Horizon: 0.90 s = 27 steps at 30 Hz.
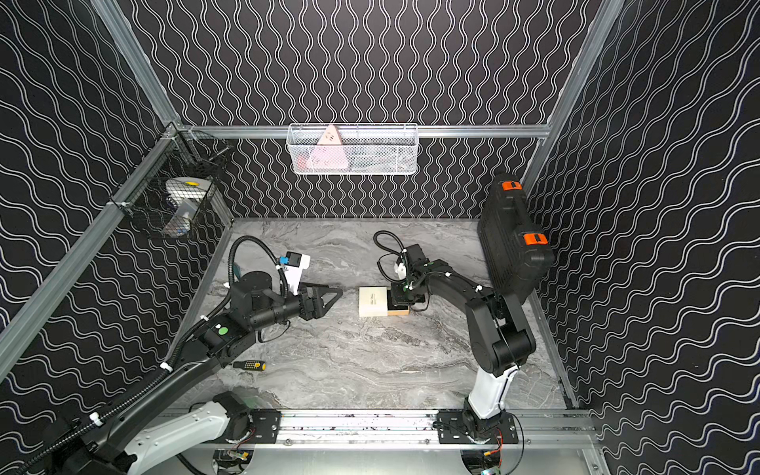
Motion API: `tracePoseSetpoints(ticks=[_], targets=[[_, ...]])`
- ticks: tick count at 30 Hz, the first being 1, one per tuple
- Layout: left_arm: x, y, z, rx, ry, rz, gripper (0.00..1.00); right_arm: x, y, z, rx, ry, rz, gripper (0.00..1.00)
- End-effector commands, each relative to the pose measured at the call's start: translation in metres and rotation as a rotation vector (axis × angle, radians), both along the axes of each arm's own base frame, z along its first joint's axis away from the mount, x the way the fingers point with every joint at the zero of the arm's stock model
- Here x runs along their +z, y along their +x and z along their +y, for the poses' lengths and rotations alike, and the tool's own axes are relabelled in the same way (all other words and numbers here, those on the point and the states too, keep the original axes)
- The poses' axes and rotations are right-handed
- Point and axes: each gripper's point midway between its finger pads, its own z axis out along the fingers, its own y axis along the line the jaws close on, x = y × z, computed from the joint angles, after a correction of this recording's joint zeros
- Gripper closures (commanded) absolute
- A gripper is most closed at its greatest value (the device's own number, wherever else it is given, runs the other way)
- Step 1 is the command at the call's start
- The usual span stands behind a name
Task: Place the earrings into the drawer-style jewelry box
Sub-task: Insert the earring into the inner lining.
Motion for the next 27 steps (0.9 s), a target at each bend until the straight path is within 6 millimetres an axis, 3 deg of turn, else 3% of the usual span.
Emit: tracePoseSetpoints(ticks=[1, 27], targets=[[0.005, 0.001, 0.0, -0.003, 0.003, -0.027, 0.24, -0.001, -0.001, 0.002, 0.019, -0.001, 0.015, 0.91], [0.005, 0.002, 0.001, 0.005, 0.002, -0.032, 0.24, -0.016, 0.006, 0.008, 0.037, -0.001, 0.052, 0.91]])
